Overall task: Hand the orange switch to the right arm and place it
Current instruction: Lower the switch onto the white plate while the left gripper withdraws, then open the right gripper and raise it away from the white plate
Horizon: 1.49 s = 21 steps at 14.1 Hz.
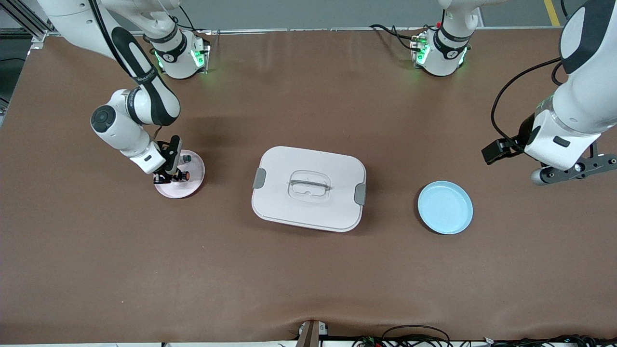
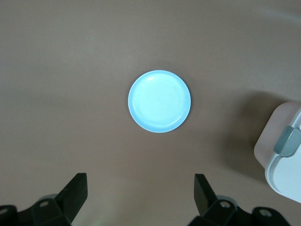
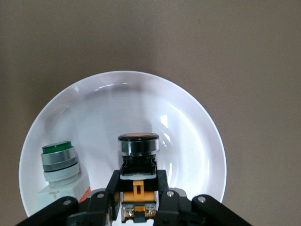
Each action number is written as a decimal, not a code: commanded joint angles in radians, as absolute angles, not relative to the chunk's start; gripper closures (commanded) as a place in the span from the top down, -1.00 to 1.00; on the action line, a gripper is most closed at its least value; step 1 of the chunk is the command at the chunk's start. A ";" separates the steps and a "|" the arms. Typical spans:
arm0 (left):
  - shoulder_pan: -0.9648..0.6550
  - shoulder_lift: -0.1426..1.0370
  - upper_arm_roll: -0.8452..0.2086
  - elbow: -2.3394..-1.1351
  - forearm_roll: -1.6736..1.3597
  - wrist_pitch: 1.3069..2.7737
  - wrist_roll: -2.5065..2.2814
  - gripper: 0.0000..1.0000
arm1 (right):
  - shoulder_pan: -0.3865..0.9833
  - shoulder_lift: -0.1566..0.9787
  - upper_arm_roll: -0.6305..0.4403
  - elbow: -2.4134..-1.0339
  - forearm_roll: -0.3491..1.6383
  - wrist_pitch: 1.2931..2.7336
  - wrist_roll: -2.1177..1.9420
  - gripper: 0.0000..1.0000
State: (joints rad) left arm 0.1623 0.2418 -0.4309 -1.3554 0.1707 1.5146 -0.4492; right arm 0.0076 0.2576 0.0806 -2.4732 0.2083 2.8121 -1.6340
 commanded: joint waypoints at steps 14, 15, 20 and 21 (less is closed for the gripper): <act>0.089 0.036 -0.252 -1.607 0.092 1.676 -0.227 1.00 | -0.052 0.265 0.072 -1.967 0.190 2.029 -1.479 1.00; 0.057 0.013 -0.192 -1.630 0.063 1.680 -0.191 1.00 | -0.052 0.265 0.061 -1.916 0.189 1.966 -1.433 1.00; 0.012 -0.017 -0.137 -1.618 0.055 1.602 -0.155 1.00 | -0.058 0.227 0.048 -1.758 0.057 1.812 -1.070 1.00; 0.012 -0.026 -0.137 -1.618 0.055 1.582 -0.153 1.00 | -0.060 0.216 0.048 -1.743 0.049 1.795 -1.013 1.00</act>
State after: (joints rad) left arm 0.0246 0.0072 -0.1477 -1.5974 0.0686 1.6073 -0.1695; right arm -0.0473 0.2409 0.0378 -1.7735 0.0875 1.8337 -1.1311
